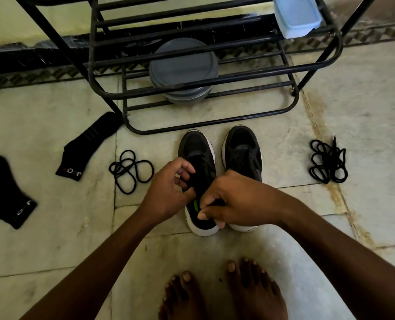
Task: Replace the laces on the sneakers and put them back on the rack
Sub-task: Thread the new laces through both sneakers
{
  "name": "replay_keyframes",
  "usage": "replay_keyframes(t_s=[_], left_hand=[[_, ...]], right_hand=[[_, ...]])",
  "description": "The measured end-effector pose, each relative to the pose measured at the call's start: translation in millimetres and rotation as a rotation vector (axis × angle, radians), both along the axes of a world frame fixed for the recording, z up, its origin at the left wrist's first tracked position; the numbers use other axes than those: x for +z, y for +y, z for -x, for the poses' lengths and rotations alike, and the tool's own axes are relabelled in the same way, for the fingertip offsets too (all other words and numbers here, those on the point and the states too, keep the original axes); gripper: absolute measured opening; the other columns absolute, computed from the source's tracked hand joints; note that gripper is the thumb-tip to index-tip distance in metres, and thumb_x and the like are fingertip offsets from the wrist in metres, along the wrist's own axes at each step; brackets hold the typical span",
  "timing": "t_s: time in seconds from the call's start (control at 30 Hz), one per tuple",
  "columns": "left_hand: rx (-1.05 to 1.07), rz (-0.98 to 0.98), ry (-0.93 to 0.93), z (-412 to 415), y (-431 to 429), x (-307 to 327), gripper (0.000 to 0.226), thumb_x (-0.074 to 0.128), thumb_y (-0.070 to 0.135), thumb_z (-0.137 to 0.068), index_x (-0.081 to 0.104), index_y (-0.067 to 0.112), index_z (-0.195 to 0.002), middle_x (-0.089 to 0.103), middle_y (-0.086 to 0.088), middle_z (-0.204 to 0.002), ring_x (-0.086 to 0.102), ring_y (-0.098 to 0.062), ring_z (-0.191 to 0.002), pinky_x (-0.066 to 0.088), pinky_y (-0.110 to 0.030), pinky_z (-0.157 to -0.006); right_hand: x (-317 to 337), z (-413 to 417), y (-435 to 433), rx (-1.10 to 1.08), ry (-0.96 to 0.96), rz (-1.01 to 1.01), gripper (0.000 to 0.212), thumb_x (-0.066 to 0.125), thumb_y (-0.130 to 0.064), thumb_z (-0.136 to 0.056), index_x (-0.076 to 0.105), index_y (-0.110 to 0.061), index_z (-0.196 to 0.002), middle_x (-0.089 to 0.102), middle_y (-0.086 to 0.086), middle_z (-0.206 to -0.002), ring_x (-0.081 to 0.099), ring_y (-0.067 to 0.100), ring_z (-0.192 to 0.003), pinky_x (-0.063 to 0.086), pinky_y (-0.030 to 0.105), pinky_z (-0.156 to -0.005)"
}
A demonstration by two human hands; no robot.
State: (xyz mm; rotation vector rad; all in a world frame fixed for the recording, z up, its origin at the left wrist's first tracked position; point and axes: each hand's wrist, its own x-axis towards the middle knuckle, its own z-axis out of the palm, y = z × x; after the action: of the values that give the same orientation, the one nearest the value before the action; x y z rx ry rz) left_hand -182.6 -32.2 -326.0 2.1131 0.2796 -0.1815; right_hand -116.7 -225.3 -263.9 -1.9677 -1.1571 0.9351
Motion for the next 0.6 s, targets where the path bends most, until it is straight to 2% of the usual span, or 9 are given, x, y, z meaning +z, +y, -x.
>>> replay_keyframes(t_s=[0.03,0.1,0.13,0.23,0.37,0.5,0.57,0.6], left_hand=[[-0.052,-0.065,-0.05,1,0,0,0.041,0.079,0.006,-0.076,0.062,0.032,-0.103,0.055,0.005,-0.094,0.058,-0.01,-0.077,0.053,-0.025,-0.064],[-0.173,-0.161,-0.117,2,1,1,0.036,0.079,0.007,-0.076,0.069,0.031,-0.1,0.046,0.007,-0.09,0.05,-0.004,-0.076,0.041,-0.012,-0.065],[-0.231,-0.164,-0.118,4,3,3,0.032,0.079,0.007,-0.076,0.073,0.03,-0.097,0.044,0.009,-0.087,0.048,-0.003,-0.074,0.037,-0.011,-0.063],[-0.352,-0.078,-0.012,8,17,13,0.028,0.078,0.003,-0.077,0.078,0.029,-0.088,0.046,0.011,-0.074,0.048,-0.007,-0.064,0.034,-0.014,-0.058],[-0.418,-0.028,0.149,17,46,29,0.027,0.082,0.004,-0.079,0.08,0.032,-0.081,0.051,0.007,-0.069,0.049,-0.011,-0.058,0.039,-0.02,-0.057],[-0.45,-0.14,0.234,25,72,40,0.024,0.087,0.007,-0.076,0.08,0.029,-0.076,0.05,0.01,-0.066,0.05,-0.012,-0.058,0.039,-0.014,-0.057],[-0.419,-0.221,0.233,27,81,39,0.025,0.087,0.005,-0.075,0.079,0.029,-0.074,0.049,0.009,-0.065,0.052,-0.01,-0.059,0.04,-0.015,-0.057],[-0.396,-0.263,0.233,28,84,37,0.025,0.087,0.006,-0.075,0.079,0.029,-0.073,0.05,0.009,-0.065,0.053,-0.009,-0.061,0.041,-0.017,-0.057]], right_hand=[[-1,1,0,0.012,0.011,-0.01,0.032,0.066,-0.024,-0.098,0.064,-0.026,-0.067,0.07,-0.009,-0.064,0.066,0.008,-0.062,0.054,0.03,-0.068],[-6,4,1,0.03,0.03,-0.015,0.03,0.065,-0.026,-0.099,0.07,-0.02,-0.07,0.073,-0.009,-0.07,0.069,0.008,-0.067,0.056,0.035,-0.071],[-8,5,2,0.036,0.041,0.0,0.028,0.064,-0.027,-0.099,0.074,-0.017,-0.075,0.074,-0.01,-0.074,0.069,0.007,-0.069,0.056,0.036,-0.072],[-11,9,1,0.001,0.095,0.078,0.028,0.063,-0.032,-0.101,0.077,-0.016,-0.083,0.076,-0.007,-0.078,0.07,0.007,-0.066,0.059,0.037,-0.071],[-14,14,0,-0.083,0.133,0.224,0.038,0.056,-0.04,-0.103,0.066,-0.017,-0.075,0.074,0.002,-0.074,0.068,0.008,-0.052,0.06,0.031,-0.07],[-21,19,11,-0.199,-0.052,0.314,0.042,0.063,-0.051,-0.096,0.065,-0.015,-0.073,0.064,0.004,-0.064,0.064,0.019,-0.058,0.055,0.033,-0.061],[-24,23,17,-0.257,-0.135,0.311,0.038,0.063,-0.054,-0.094,0.07,-0.018,-0.089,0.067,0.003,-0.071,0.066,0.019,-0.067,0.059,0.036,-0.067],[-25,26,20,-0.266,-0.171,0.301,0.035,0.061,-0.054,-0.095,0.07,-0.021,-0.102,0.07,0.003,-0.079,0.068,0.019,-0.074,0.06,0.038,-0.073]])
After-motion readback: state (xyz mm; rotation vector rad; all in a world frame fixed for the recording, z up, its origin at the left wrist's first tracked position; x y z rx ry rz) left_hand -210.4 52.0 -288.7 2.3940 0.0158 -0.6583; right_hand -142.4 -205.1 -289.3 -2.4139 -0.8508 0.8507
